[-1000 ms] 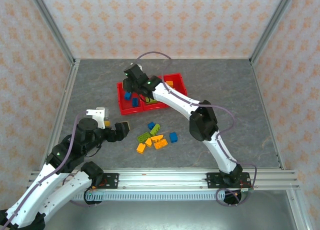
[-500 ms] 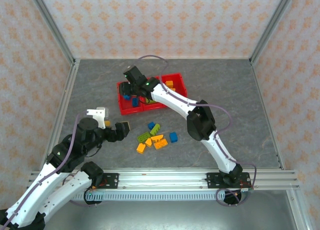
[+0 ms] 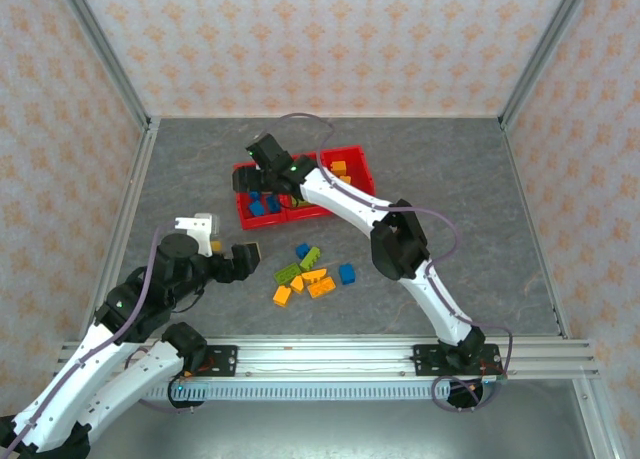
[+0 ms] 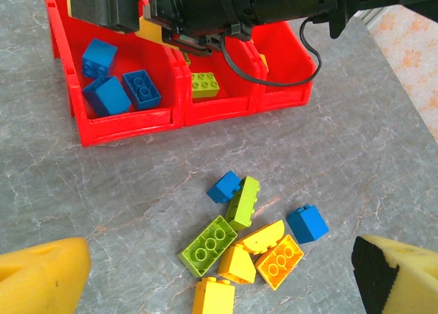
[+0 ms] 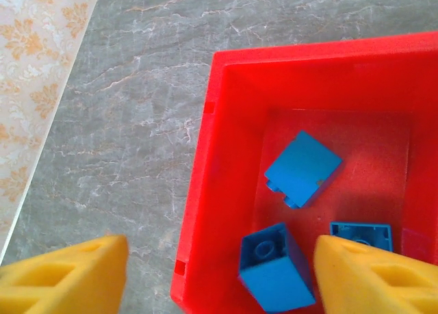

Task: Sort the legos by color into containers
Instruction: Place the lego in the container, then pick up the lego from the bottom-center of the table.

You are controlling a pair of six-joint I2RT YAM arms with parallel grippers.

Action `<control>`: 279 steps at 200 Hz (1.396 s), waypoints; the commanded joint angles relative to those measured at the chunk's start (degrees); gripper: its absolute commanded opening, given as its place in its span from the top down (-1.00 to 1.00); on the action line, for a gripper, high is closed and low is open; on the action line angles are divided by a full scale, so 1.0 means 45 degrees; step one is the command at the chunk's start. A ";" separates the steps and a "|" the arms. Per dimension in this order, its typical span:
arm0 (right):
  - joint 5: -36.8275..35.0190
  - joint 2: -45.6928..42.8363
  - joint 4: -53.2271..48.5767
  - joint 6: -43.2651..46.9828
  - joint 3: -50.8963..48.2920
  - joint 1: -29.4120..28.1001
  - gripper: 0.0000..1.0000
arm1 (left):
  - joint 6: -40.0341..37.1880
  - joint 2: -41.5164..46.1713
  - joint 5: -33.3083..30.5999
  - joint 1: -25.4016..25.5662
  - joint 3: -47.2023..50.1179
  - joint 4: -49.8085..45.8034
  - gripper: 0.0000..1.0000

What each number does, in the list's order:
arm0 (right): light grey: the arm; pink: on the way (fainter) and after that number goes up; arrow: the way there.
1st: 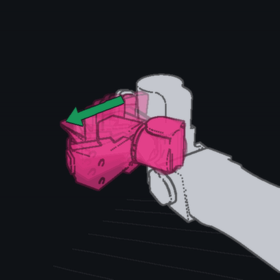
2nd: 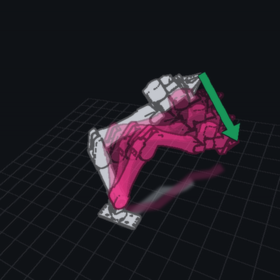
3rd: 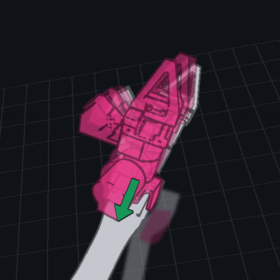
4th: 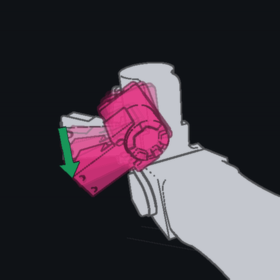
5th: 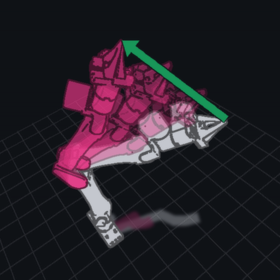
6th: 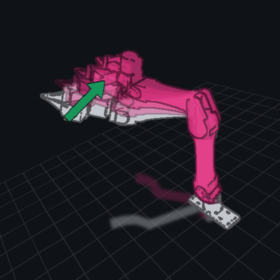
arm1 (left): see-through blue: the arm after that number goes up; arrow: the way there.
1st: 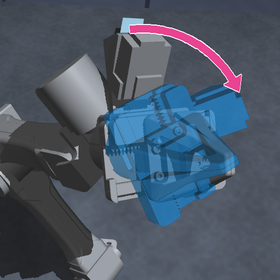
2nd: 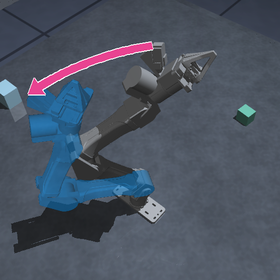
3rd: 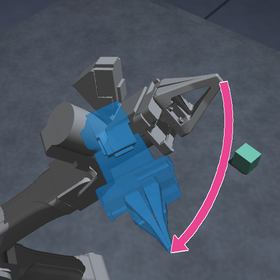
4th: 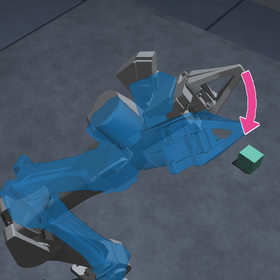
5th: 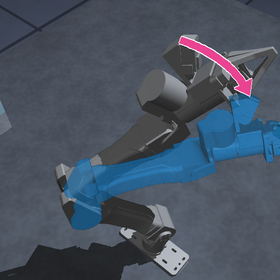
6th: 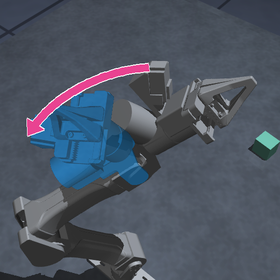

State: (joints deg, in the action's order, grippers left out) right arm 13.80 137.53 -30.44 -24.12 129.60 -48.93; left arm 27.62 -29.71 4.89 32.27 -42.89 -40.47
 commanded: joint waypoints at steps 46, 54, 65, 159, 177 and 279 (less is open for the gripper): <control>-0.0705 -0.1932 -0.1710 -0.0794 0.0809 0.0102 -0.83 | 0.0074 -0.0017 0.0047 0.0011 0.0158 0.0292 -0.98; -0.1082 -0.2154 -0.2052 -0.0841 0.0781 0.0092 -0.88 | 0.0067 -0.0037 0.0057 -0.0003 0.0161 0.0288 -0.98; -0.1480 -0.2565 -0.2447 -0.0894 0.0582 0.0102 -0.94 | 0.0055 -0.0036 0.0057 -0.0004 0.0160 0.0292 -0.98; -0.2397 -0.8814 -0.2851 -0.1744 -0.8075 0.0083 -0.99 | -0.0002 -0.0091 0.0213 -0.0004 0.0191 0.0321 -0.98; -0.2279 -0.9898 -0.3119 -0.1653 -0.9792 0.0052 -0.99 | -0.0024 -0.0163 0.0262 -0.0004 0.0173 0.0316 -0.98; -0.1842 -1.2343 -0.3870 -0.1844 -1.5329 -0.0062 -0.71 | 0.0001 -0.0194 0.0164 -0.0038 0.0157 0.0272 -0.99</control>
State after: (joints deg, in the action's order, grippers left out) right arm 4.99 83.26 -47.66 -32.16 61.93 -48.84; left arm 27.59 -30.63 5.52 32.27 -42.89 -40.45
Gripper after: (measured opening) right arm 0.869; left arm 0.992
